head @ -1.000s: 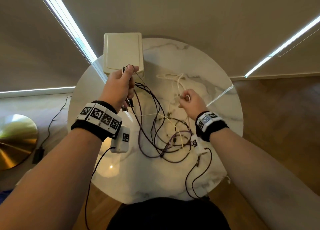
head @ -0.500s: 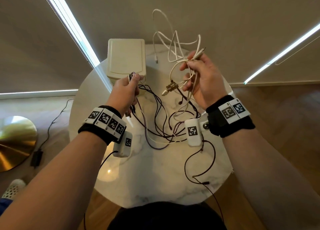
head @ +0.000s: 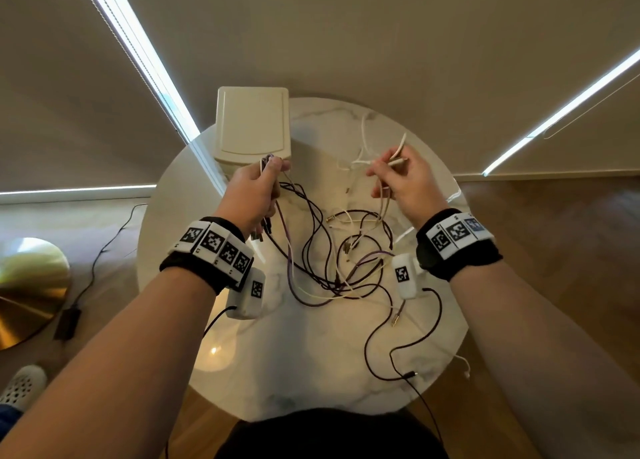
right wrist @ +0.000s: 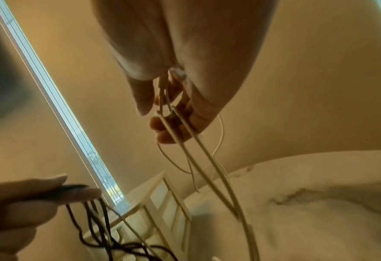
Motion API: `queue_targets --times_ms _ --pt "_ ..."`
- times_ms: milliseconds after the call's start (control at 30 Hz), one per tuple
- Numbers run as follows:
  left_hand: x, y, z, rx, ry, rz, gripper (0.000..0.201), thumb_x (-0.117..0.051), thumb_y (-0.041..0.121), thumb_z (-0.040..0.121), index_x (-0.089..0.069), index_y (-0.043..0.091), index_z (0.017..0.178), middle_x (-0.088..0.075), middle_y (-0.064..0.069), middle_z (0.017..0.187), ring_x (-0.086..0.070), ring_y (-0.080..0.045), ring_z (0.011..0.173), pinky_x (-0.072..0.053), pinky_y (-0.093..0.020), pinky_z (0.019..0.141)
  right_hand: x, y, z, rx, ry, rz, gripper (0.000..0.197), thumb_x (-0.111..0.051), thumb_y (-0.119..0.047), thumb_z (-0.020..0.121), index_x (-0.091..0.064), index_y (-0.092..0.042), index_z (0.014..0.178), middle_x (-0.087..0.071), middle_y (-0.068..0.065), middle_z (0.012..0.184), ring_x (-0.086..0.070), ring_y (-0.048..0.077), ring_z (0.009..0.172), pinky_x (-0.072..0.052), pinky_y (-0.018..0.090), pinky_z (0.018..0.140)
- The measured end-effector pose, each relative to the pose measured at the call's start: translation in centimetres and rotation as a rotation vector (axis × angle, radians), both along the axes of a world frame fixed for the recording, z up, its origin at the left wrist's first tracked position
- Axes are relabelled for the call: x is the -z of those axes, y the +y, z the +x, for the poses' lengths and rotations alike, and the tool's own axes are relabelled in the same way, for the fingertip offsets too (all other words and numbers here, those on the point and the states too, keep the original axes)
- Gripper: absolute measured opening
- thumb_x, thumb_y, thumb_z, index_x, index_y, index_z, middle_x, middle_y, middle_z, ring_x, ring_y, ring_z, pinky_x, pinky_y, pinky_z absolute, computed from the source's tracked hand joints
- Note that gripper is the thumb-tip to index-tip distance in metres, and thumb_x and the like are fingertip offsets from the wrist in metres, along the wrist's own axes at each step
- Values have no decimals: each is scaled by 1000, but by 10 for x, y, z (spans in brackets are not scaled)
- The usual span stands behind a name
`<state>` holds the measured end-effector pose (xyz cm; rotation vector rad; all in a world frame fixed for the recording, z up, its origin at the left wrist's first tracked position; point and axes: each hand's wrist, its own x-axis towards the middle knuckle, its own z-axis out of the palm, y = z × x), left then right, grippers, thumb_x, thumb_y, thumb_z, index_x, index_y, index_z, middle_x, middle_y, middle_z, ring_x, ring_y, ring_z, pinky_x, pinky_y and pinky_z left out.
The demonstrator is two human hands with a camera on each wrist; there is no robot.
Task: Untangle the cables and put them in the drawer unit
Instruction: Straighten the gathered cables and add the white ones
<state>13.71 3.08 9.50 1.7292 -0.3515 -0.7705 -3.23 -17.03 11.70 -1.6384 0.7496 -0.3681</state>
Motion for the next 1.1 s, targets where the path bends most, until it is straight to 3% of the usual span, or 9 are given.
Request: queue_targets --times_ms 133,233,333,433,667,867,933,1000,1100 --pt "3 -2 -1 13 29 -8 37 -47 41 109 -69 13 121 -44 9 60 -41 -11 51 -40 -30 52 -18 -10 6 -7 -121 -53 22 -58 0 98 -54 -14 115 -70 10 113 -62 21 74 -60 37 73" --pt "2 -1 -3 30 53 -17 37 -47 39 109 -68 11 121 -41 5 63 -38 -11 52 -37 -30 53 -32 -15 14 23 -191 16 37 -51 -1 102 -52 -26 130 -72 6 121 -65 22 84 -60 38 83" --pt "1 0 -5 40 45 -2 37 -46 39 110 -67 11 121 -41 3 65 -38 -12 53 -38 -32 54 -22 -23 19 113 -20 -37 31 -49 -9 105 -50 -22 134 -75 1 113 -68 16 87 -58 36 85" --pt "1 2 -6 37 39 8 35 -46 38 110 -68 12 119 -44 5 63 -39 -12 52 -39 -32 53 1 -27 14 162 167 -36 32 -44 -7 106 -50 -13 137 -73 5 110 -69 19 83 -61 46 86" --pt "4 4 -3 24 45 19 33 -46 37 110 -68 13 117 -45 5 63 -40 -10 51 -39 -30 52 3 -27 6 193 6 109 22 -47 -5 105 -50 -3 127 -71 15 116 -68 23 71 -63 47 77" --pt "9 -4 -3 31 67 4 35 -47 38 109 -69 12 117 -44 7 60 -39 -12 51 -37 -31 52 -9 -36 11 111 -55 98 30 -45 -5 106 -52 -12 134 -73 -4 124 -72 18 107 -57 34 96" --pt "10 -5 -5 26 82 -2 35 -47 36 109 -69 11 118 -44 7 61 -39 -11 52 -36 -31 52 -8 -37 13 113 1 45 26 -43 -11 108 -54 -14 131 -74 -9 121 -72 13 108 -55 36 99" --pt "9 -5 -6 23 83 0 35 -47 36 110 -69 11 118 -44 7 62 -40 -10 52 -36 -31 52 -9 -36 13 129 30 -2 23 -44 -16 108 -58 -15 126 -76 -8 115 -73 14 99 -57 40 95" --pt "9 -4 -5 41 72 4 36 -46 38 110 -70 12 118 -45 7 62 -40 -11 53 -38 -31 53 -15 -32 9 143 -36 -35 22 -47 -19 108 -65 -13 119 -77 -1 103 -61 16 67 -55 32 64"
